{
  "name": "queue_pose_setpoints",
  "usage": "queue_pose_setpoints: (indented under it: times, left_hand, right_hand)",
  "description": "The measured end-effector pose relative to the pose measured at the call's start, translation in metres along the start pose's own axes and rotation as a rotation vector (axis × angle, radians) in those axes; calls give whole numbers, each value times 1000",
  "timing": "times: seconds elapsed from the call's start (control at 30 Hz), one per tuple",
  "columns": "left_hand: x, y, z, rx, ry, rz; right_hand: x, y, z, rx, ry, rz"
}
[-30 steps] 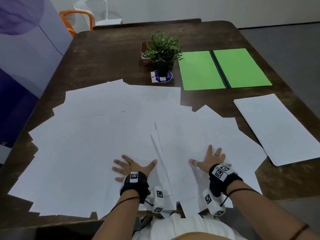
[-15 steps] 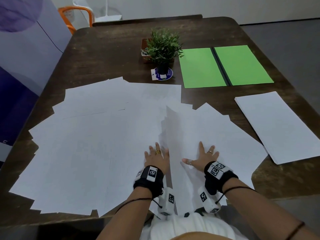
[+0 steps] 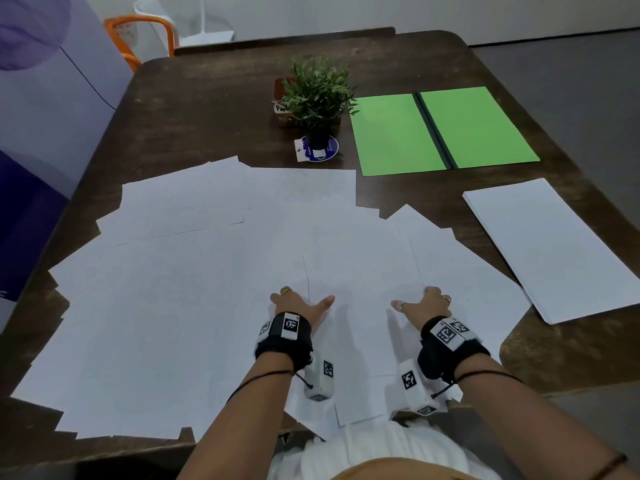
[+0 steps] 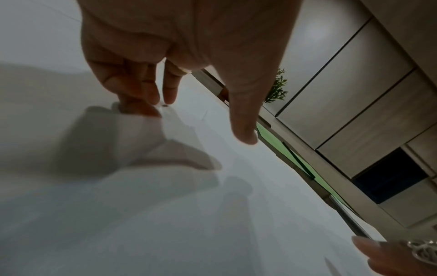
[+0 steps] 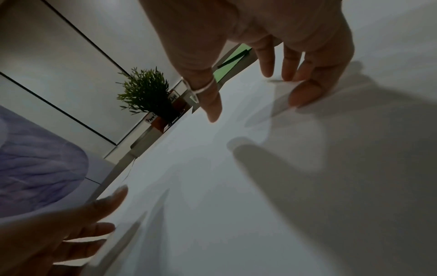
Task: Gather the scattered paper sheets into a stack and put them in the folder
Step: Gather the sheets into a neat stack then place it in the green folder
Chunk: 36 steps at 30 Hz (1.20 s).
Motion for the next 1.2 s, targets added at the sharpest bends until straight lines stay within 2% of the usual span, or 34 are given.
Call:
queue_pose_setpoints:
  times: [0.1,0.33,0.47,0.6,0.7,0.8,0.97,1.07,1.2]
  left_hand:
    - [1,-2,7,14,16,-40]
    - [-1,-8,11,191,-25,-135]
    - [-21,-12,9,213,-187,-164]
    - [-29,5,6,190,-300,-517]
    - [-36,26,1,184,-389,-711]
    - [-43,43,-1,192,-438,-792]
    - [-47,64,4,100,-442,-716]
    - [-45,76,14,37,-407,-700]
    - [-71,102,-4,101,-491,-653]
  right_hand:
    - [-5,1,0,7,2,80]
    - [-19,-1,5,17,-43,249]
    - [-21,-11,13,22,-18,393]
    - [-3,-2,6,68,124,543]
    - [28,11,-8,201,265,776]
    - [52,24,-9,236,363,704]
    - [89,56,-22,102,517,662]
    - [115,77,-38,78,652,636]
    - [140,108,-57,57,787,596]
Point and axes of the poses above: each hand's wrist, its own z-axis towards the middle knuckle, its own y-axis out of the back of the hand, x = y × z, the point moved 8 cm from there along z, towards the middle knuckle, and after that the axes turned 7 degrees about y, right-handed, at the moved point
